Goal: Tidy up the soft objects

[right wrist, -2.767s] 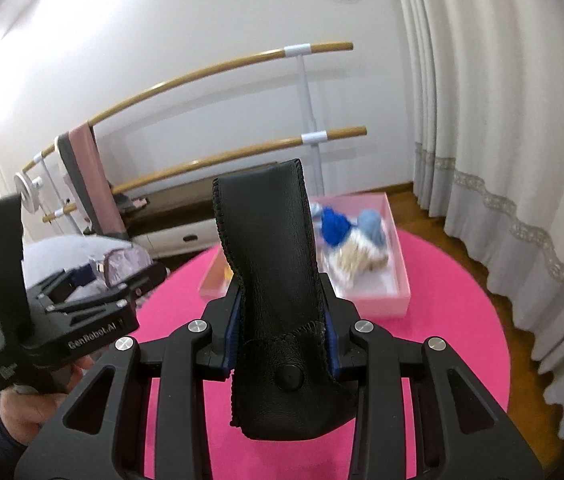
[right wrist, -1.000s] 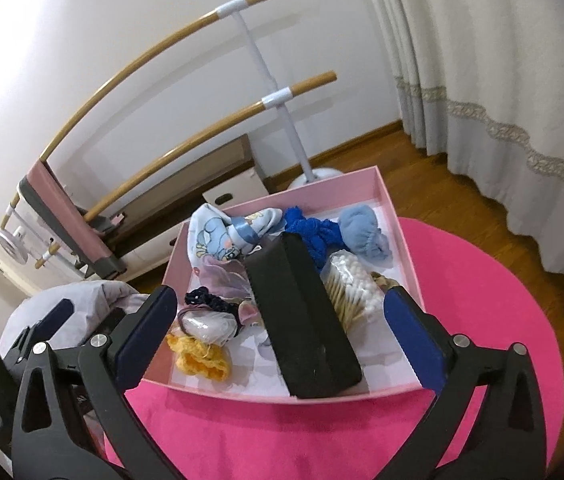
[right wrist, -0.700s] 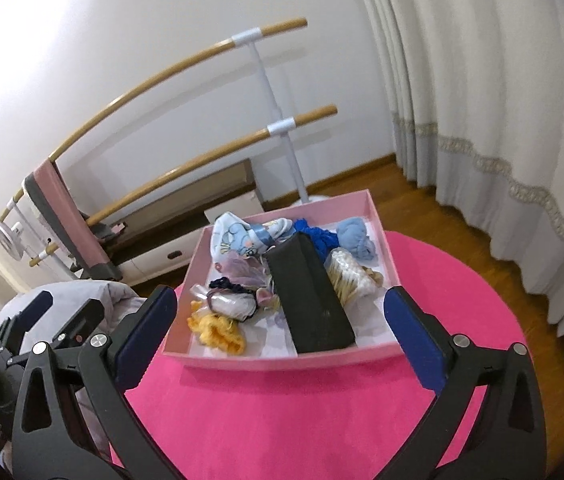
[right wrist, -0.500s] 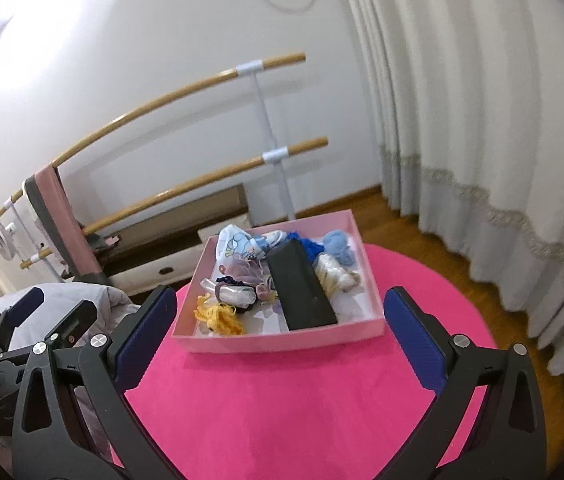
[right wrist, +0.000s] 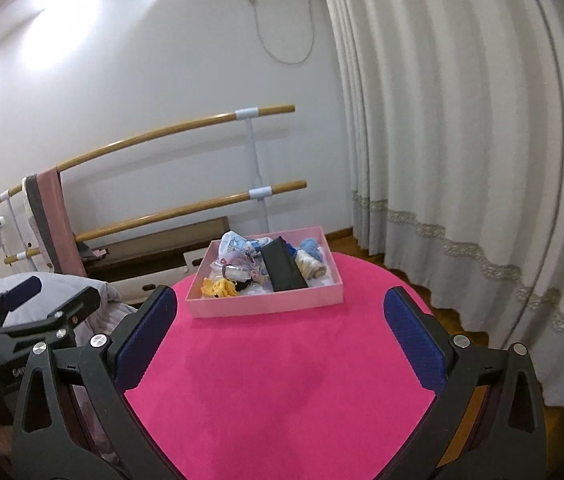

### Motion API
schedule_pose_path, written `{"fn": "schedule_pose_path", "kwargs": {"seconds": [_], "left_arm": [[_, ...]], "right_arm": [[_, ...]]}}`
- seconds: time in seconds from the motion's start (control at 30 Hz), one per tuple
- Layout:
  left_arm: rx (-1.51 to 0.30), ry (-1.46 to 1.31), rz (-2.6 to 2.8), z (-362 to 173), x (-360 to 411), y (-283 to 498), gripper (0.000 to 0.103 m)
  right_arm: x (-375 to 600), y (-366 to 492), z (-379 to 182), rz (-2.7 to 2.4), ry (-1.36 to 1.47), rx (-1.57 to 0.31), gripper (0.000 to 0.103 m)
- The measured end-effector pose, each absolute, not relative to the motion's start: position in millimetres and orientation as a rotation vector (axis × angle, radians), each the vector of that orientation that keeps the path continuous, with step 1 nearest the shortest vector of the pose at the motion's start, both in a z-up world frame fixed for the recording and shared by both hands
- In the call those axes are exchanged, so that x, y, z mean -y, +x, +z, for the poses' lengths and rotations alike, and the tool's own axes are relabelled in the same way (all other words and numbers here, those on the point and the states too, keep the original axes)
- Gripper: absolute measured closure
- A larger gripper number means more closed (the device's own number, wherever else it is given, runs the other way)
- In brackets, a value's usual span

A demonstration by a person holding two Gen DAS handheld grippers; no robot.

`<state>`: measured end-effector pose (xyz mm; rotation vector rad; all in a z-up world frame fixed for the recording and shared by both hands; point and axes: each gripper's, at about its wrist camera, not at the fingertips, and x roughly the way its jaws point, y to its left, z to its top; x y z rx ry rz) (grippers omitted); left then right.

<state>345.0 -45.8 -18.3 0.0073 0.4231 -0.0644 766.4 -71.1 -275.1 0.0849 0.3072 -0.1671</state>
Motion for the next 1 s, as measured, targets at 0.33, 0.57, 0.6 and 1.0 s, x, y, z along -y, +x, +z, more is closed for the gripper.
{"fn": "schedule_pose_path", "kwargs": {"seconds": [0.33,0.57,0.6,1.0], "left_arm": [[-0.397,0.001,-0.057,-2.9,36.1,256.1,0.000],[-0.405,0.001,-0.071,-1.8,33.9,221.6,0.000],[-0.404,0.005,-0.068,0.0,33.5,221.8,0.000],[-0.390,-0.003,-0.070,10.2,28.4,208.5,0.000]], "right_arm": [[59.5,710.1,-273.6,-0.225,0.053,-0.234,0.000],[52.7,702.6,-275.0,-0.223,0.057,-0.229,0.000],[51.0,702.2,-276.0,-0.221,0.053,-0.228,0.000],[33.6,697.3,-278.6,-0.204,0.023,-0.218,0.000]]}}
